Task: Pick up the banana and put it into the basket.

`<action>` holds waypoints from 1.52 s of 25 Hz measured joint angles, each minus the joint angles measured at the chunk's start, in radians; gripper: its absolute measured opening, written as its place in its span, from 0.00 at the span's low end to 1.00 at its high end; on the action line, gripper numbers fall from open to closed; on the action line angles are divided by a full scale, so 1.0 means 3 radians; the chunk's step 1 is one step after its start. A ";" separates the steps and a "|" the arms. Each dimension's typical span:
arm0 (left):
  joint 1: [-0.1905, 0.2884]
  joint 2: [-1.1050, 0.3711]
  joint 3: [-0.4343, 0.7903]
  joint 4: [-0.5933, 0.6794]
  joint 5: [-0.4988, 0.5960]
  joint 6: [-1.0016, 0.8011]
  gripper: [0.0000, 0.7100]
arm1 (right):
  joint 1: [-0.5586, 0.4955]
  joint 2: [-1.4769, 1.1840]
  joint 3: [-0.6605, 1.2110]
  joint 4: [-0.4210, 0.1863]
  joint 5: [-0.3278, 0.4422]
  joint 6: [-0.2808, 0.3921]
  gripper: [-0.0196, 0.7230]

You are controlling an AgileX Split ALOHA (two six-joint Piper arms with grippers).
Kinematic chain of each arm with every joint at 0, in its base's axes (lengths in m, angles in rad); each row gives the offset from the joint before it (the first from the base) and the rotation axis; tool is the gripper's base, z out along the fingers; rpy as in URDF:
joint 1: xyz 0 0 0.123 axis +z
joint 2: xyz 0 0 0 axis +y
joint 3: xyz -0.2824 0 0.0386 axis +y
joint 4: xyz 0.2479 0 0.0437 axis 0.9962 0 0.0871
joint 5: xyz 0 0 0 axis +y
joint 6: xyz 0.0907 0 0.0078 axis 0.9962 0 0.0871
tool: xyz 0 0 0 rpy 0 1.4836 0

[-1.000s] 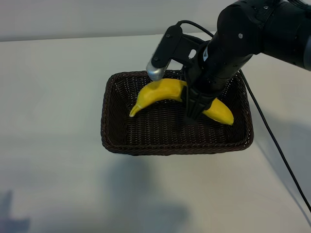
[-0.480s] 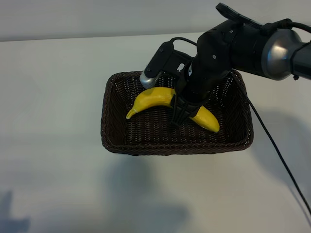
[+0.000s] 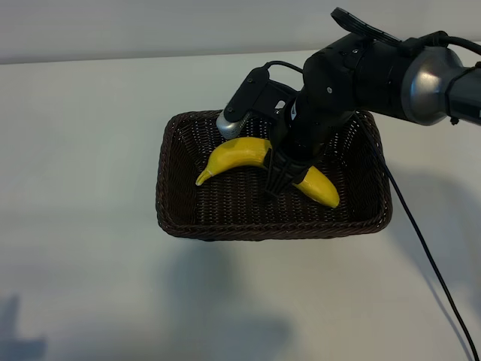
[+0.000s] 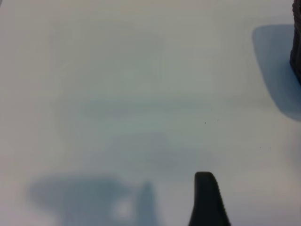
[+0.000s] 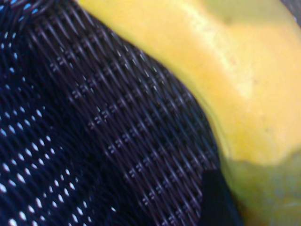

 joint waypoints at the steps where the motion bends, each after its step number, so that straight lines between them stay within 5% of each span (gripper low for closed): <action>1: 0.0000 0.0000 0.0000 0.0000 0.0000 0.0000 0.70 | 0.0000 0.0000 0.0000 0.0000 -0.0004 0.0008 0.66; 7: 0.0000 0.0000 0.0000 0.0000 0.0000 0.0000 0.70 | 0.0000 -0.0003 -0.0003 -0.0003 0.0048 0.0134 0.86; 19: 0.0000 0.0000 0.0000 0.0000 0.0000 0.0000 0.70 | 0.0000 -0.0043 -0.0683 -0.0271 0.0891 0.0315 0.82; 25: 0.0000 0.0000 0.0000 0.0000 0.0000 0.0000 0.70 | -0.0036 -0.0043 -0.0828 -0.0549 0.1009 0.0474 0.82; 31: 0.0000 0.0000 0.0000 0.0000 0.0000 0.0000 0.70 | -0.0389 -0.0043 -0.0830 -0.0546 0.1118 0.0671 0.82; 38: 0.0000 0.0000 0.0000 0.0000 0.0000 0.0000 0.70 | -0.1071 -0.0043 -0.0830 -0.0309 0.1348 0.0874 0.82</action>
